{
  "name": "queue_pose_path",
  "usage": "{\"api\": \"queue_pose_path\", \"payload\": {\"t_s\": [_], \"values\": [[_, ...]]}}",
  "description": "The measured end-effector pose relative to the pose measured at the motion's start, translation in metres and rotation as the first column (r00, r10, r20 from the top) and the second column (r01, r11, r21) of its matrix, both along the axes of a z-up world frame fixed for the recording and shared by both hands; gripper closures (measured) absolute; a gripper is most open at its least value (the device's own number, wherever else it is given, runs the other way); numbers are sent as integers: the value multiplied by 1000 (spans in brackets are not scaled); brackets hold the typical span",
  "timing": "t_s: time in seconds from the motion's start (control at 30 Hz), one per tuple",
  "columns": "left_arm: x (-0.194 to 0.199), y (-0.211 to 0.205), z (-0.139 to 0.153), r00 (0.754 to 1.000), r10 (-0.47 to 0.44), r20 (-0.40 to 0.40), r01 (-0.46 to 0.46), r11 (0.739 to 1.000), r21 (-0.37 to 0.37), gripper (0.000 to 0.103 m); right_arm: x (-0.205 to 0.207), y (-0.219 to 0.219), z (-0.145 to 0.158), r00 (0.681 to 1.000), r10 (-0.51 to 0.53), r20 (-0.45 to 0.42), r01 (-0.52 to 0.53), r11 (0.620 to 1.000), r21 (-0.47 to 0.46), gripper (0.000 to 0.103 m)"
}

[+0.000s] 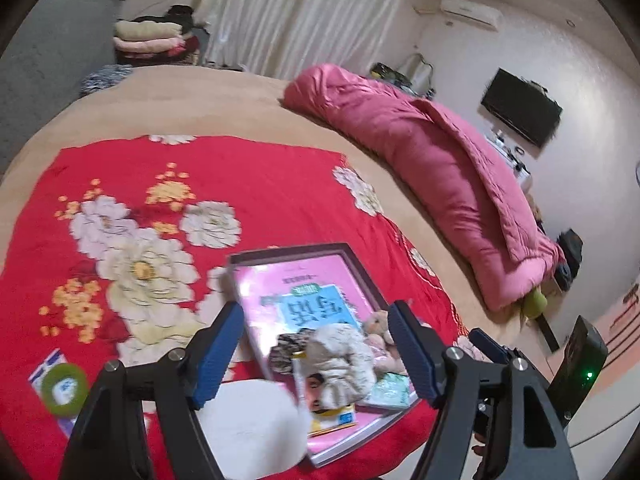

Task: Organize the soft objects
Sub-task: 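Lift both open tools away from the tray, then reach the left tool to the green fuzzy ring while the right tool reaches the green tissue pack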

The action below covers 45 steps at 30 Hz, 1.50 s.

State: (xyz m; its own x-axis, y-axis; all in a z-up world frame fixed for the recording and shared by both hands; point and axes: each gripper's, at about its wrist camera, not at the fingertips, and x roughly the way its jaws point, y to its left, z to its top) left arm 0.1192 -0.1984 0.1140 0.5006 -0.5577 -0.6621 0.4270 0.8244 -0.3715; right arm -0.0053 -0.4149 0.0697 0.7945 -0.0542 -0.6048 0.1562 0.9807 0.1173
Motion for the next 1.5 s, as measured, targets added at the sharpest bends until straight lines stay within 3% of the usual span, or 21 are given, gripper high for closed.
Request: {"api": "queue_pose_path", "payload": {"t_s": [0.53, 0.97, 1.17, 1.5], "values": [[-9, 137, 1, 973, 230, 30, -231, 973, 16, 29, 17, 89, 38, 983, 166, 72, -162, 985, -60, 25], [-15, 216, -16, 939, 343, 1, -343, 939, 25, 29, 32, 194, 51, 924, 376, 67, -367, 924, -109, 25], [-18, 246, -37, 922, 384, -46, -382, 923, 55, 29, 36, 245, 36, 875, 483, 12, -479, 871, -108, 25], [-14, 278, -85, 882, 449, -144, -439, 893, 97, 29, 38, 311, -43, 804, 571, -166, -582, 813, -20, 25]]}}
